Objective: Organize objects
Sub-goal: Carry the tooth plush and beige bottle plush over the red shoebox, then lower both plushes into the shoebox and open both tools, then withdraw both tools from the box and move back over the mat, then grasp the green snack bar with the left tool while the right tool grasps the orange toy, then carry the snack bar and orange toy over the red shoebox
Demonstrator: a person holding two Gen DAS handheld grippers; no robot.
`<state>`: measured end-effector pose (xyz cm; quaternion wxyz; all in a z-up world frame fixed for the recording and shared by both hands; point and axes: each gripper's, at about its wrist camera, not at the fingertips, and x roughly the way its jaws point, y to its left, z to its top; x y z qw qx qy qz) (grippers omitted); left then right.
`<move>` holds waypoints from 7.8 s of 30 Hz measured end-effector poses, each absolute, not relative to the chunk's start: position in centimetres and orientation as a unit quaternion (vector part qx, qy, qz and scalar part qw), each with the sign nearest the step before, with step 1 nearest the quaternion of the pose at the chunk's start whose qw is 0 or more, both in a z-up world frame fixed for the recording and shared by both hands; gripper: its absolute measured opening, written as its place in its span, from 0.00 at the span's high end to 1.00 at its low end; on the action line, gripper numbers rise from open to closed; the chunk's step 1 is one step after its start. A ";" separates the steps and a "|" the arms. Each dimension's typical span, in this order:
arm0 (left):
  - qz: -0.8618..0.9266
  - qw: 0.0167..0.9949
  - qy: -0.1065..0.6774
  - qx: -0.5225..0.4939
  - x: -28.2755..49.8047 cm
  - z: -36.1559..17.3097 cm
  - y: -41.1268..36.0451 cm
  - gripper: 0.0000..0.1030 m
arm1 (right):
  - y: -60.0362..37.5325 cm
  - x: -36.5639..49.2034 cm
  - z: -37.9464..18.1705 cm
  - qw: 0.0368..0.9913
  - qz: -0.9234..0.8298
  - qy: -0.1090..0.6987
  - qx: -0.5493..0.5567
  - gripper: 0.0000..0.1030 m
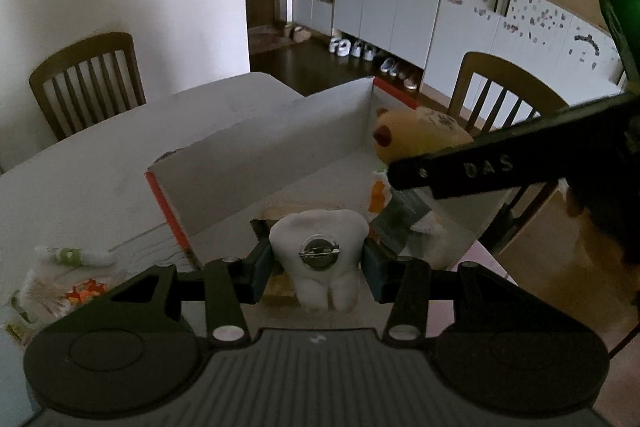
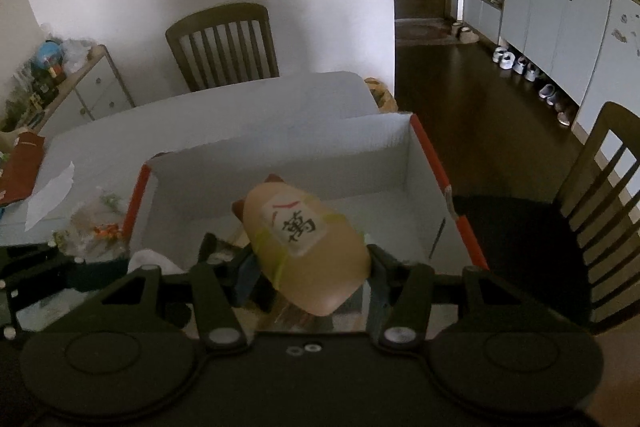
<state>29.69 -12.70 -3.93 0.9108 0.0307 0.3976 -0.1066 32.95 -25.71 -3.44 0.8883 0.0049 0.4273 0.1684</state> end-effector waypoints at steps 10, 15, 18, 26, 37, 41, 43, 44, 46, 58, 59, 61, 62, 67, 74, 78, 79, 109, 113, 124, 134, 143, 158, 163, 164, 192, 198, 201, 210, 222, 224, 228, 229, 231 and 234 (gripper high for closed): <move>-0.104 0.893 0.432 0.068 32.5 -6.2 -14.9 0.55 | -24.0 37.4 -6.0 0.872 0.178 0.455 -0.019 0.46; -0.105 0.884 0.449 0.080 33.8 -7.3 -15.5 0.55 | -23.5 38.9 -7.8 0.863 0.174 0.474 -0.033 0.46; -0.107 0.877 0.462 0.075 34.3 -7.9 -15.7 0.55 | -23.4 39.6 -8.9 0.855 0.174 0.487 -0.035 0.46; -0.106 0.864 0.485 0.084 35.6 -9.6 -16.1 0.55 | -22.1 39.8 -10.5 0.844 0.180 0.498 -0.080 0.46; -0.106 0.849 0.511 0.083 36.4 -10.8 -16.1 0.54 | -23.2 39.8 -11.1 0.842 0.183 0.504 -0.063 0.45; -0.096 0.849 0.513 0.086 36.3 -11.0 -16.2 0.51 | -24.1 39.5 -10.6 0.844 0.188 0.500 -0.051 0.41; -0.091 0.850 0.512 0.089 36.3 -10.9 -16.3 0.50 | -24.5 39.3 -10.1 0.846 0.190 0.497 -0.046 0.39; -0.088 0.850 0.511 0.091 36.3 -10.9 -16.3 0.50 | -24.8 39.2 -9.9 0.848 0.191 0.493 -0.042 0.38; -0.085 0.852 0.509 0.093 36.3 -10.7 -16.4 0.47 | -25.1 39.0 -9.4 0.849 0.194 0.491 -0.035 0.38; -0.079 0.872 0.481 0.038 34.2 -8.3 -15.0 0.29 | -26.2 37.5 -6.6 0.856 0.215 0.470 -0.019 0.36; -0.080 0.874 0.477 0.037 34.0 -8.1 -14.9 0.29 | -26.3 37.2 -6.2 0.857 0.218 0.466 -0.018 0.36; -0.080 0.879 0.470 0.034 33.6 -7.6 -14.5 0.29 | -26.3 36.7 -5.6 0.859 0.225 0.460 -0.018 0.35; -0.079 0.881 0.466 0.031 33.3 -7.3 -14.4 0.29 | -26.3 36.5 -5.2 0.859 0.228 0.457 -0.018 0.34; -0.078 0.890 0.449 0.015 32.3 -5.8 -13.4 0.29 | -26.0 34.9 -3.8 0.864 0.238 0.442 -0.023 0.34; -0.092 0.898 0.430 0.002 30.2 -3.9 -11.5 0.29 | -25.1 32.3 -2.1 0.872 0.245 0.422 -0.028 0.33; -0.099 0.903 0.419 -0.003 28.9 -2.8 -10.0 0.29 | -24.2 30.9 -1.2 0.876 0.246 0.414 -0.026 0.33; -0.101 0.904 0.416 -0.005 28.5 -2.6 -9.6 0.29 | -23.9 30.5 -1.0 0.877 0.247 0.412 -0.025 0.32; -0.092 0.915 0.391 -0.033 19.2 -2.0 7.3 0.19 | -11.7 20.3 -0.6 0.890 0.241 0.386 -0.016 0.03; -0.081 0.914 0.394 -0.047 18.7 -2.7 9.6 0.16 | -10.0 19.8 -1.0 0.887 0.245 0.390 -0.021 0.01; -0.046 0.923 0.378 -0.062 18.0 -4.9 15.0 0.01 | -5.8 20.4 -2.4 0.879 0.250 0.401 -0.060 0.01; -0.025 0.920 0.390 -0.025 20.2 -8.0 18.3 0.00 | -2.6 23.8 -4.1 0.863 0.270 0.417 -0.092 0.01; -0.021 0.917 0.399 0.023 23.0 -11.2 19.6 0.00 | -0.1 28.0 -6.6 0.843 0.281 0.442 -0.120 0.04; -0.033 0.911 0.408 0.053 27.0 -14.8 20.6 0.01 | 3.2 32.5 -10.9 0.822 0.279 0.466 -0.171 0.22; -0.034 0.910 0.410 0.059 27.6 -15.4 20.6 0.01 | 3.9 33.0 -11.8 0.820 0.281 0.460 -0.191 0.26; -0.033 0.909 0.410 0.059 27.7 -15.6 20.6 0.01 | 4.1 33.1 -11.9 0.821 0.281 0.458 -0.193 0.30; -0.046 0.910 0.409 0.036 27.5 -14.7 20.5 0.44 | 5.9 33.4 -11.7 0.823 0.297 0.444 -0.196 0.83; -0.047 0.908 0.416 0.037 27.1 -14.6 20.1 0.71 | 5.2 32.8 -11.2 0.826 0.287 0.450 -0.183 0.85; -0.051 0.908 0.415 0.039 26.5 -14.5 19.8 0.74 | 4.5 32.2 -10.8 0.827 0.283 0.457 -0.165 0.85; -0.049 0.909 0.414 0.006 24.5 -13.7 19.0 0.79 | 1.9 28.5 -9.0 0.831 0.280 0.467 -0.115 0.85; -0.072 0.910 0.407 -0.039 20.1 -11.2 16.4 0.79 | -2.6 24.7 -6.5 0.841 0.253 0.477 -0.036 0.85; -0.076 0.911 0.402 -0.043 19.4 -10.3 15.6 0.79 | -3.4 24.1 -6.0 0.843 0.251 0.476 -0.024 0.85; -0.085 0.913 0.395 -0.048 18.2 -8.8 14.3 0.79 | -5.0 23.0 -5.0 0.848 0.243 0.471 -0.007 0.84; -0.087 0.914 0.394 -0.049 18.0 -8.5 14.0 0.79 | -5.5 22.7 -4.8 0.849 0.241 0.469 -0.003 0.84; -0.090 0.913 0.394 -0.051 17.6 -7.9 13.3 0.79 | -6.3 22.2 -4.3 0.852 0.240 0.465 0.006 0.84; -0.095 0.915 0.390 -0.050 17.1 -7.2 12.3 0.79 | -7.5 21.6 -3.5 0.859 0.236 0.455 0.017 0.85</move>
